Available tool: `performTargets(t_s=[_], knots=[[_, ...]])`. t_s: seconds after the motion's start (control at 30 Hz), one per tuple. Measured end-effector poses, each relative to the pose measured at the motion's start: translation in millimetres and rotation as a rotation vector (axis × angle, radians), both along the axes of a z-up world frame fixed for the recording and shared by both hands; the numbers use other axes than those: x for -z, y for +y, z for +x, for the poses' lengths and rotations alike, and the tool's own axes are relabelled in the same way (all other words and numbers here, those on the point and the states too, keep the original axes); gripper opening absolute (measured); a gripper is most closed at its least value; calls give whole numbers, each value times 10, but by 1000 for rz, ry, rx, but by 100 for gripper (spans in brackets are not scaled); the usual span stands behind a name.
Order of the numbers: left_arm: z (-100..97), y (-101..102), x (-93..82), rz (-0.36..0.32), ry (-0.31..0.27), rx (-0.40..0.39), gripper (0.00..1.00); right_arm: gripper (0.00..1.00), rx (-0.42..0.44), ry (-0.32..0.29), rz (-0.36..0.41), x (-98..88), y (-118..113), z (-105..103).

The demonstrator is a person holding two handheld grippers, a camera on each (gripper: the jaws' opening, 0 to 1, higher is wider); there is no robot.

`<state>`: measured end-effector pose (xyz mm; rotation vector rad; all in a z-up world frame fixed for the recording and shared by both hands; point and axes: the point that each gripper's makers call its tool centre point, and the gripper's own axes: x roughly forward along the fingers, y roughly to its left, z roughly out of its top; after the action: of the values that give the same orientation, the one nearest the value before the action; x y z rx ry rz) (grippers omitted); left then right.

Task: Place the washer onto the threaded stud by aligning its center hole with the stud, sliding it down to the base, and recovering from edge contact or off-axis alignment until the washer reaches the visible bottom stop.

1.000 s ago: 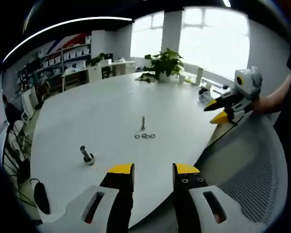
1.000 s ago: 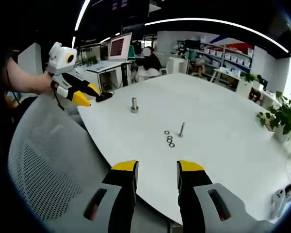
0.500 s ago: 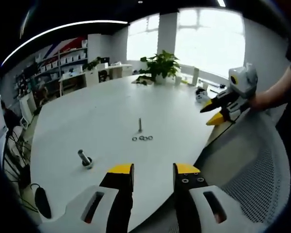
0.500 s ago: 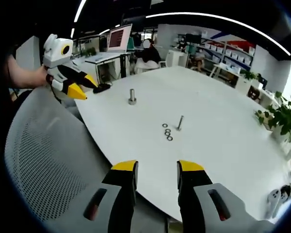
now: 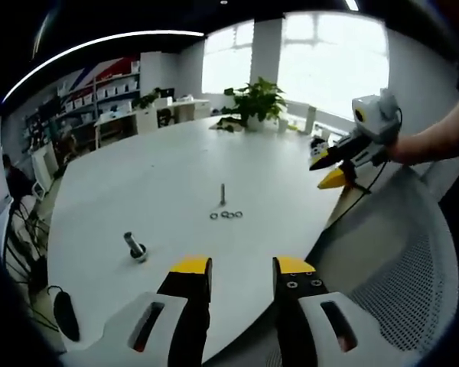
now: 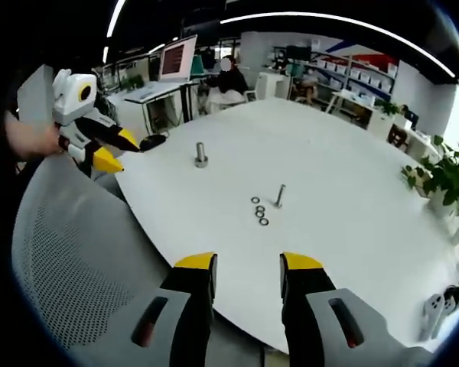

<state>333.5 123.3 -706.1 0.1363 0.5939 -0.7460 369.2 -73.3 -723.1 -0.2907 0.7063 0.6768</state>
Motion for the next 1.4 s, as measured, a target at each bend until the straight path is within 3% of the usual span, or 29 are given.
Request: performTargets(t_s=[0.13, 0.23, 0.3, 0.43, 0.63, 0.87, 1.13, 1.27, 1.4], knots=[[5, 8, -31, -19, -7, -7, 30, 35, -21, 23, -36, 118, 88, 101], [-7, -9, -11, -54, 26, -12, 34, 36, -24, 37, -33, 154, 154, 186], [-5, 2, -39, -50, 9, -11, 33, 36, -17, 50, 0, 175, 236, 277], [-9, 3, -39, -42, 2, -8, 32, 36, -27, 80, -27, 320, 351, 449], [-8, 10, -33, -56, 13, -12, 32, 34, -53, 145, -42, 506, 489, 551], [-2, -2, -33, -54, 10, -8, 32, 34, -85, 160, -112, 679, 445, 678], [18, 18, -24, -60, 14, -27, 35, 32, -112, 241, -158, 1071, 453, 818], [11, 18, -12, -56, 16, -23, 35, 31, -111, 239, -167, 1141, 445, 924], [22, 35, -8, -47, 14, -33, 35, 30, -159, 239, -222, 1204, 438, 1009]])
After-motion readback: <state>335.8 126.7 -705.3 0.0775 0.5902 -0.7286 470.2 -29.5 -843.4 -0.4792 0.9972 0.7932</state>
